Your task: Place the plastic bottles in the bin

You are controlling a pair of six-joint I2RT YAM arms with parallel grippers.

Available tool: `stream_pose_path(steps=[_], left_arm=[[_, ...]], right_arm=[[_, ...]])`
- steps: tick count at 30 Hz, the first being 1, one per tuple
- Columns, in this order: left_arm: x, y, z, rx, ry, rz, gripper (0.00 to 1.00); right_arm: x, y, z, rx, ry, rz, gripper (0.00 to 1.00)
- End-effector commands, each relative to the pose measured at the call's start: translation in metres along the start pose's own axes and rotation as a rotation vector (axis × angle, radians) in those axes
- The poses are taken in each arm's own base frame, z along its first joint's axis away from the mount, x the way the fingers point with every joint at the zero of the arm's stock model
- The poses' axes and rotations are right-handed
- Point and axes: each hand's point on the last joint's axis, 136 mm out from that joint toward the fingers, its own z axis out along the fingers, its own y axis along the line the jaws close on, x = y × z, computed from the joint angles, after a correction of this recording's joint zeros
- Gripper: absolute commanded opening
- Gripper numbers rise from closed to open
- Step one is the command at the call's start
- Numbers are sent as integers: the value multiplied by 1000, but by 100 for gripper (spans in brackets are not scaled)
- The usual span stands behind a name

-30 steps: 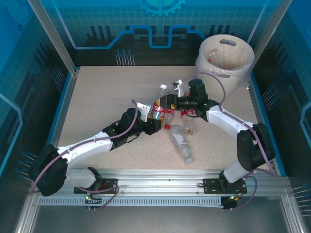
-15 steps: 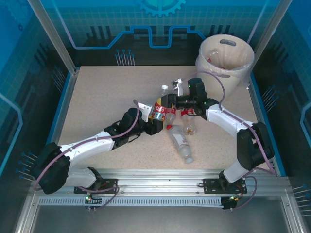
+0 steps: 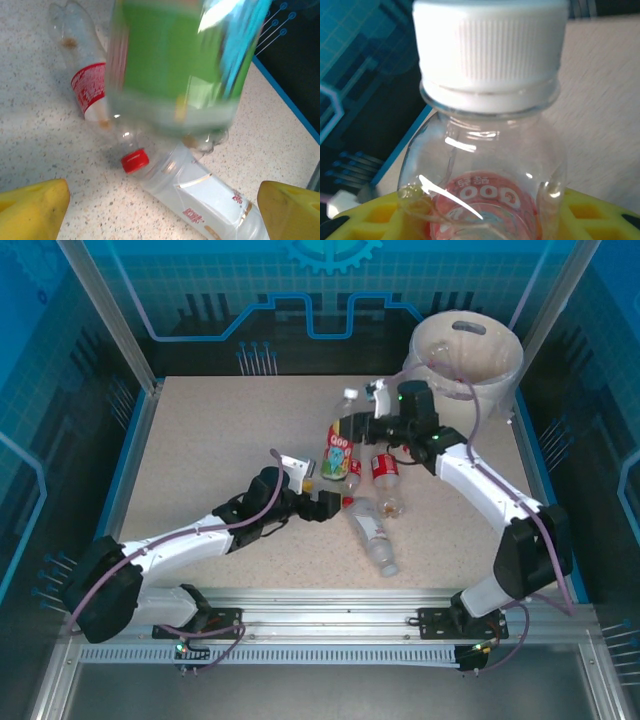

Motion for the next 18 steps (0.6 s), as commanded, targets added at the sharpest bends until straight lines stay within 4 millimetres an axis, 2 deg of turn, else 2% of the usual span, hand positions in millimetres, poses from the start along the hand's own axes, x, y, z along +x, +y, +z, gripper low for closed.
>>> stream_pose_path(steps=[1, 5, 10, 13, 15, 18], left_arm=[[2, -2, -1, 18, -13, -43, 97], [9, 1, 4, 16, 2, -61, 97], [7, -1, 6, 24, 3, -62, 97], [7, -3, 9, 33, 11, -66, 97], [9, -2, 11, 34, 15, -72, 97], [11, -3, 13, 37, 22, -79, 97]], right_arm=[[-65, -6, -55, 227, -173, -236, 47], [-122, -16, -104, 433, -343, -385, 46], [-179, -29, -166, 708, -528, -513, 42], [-202, -36, -198, 820, -608, -544, 39], [-213, -44, -212, 893, -628, -559, 38], [-225, -58, -217, 1010, -598, -614, 38]])
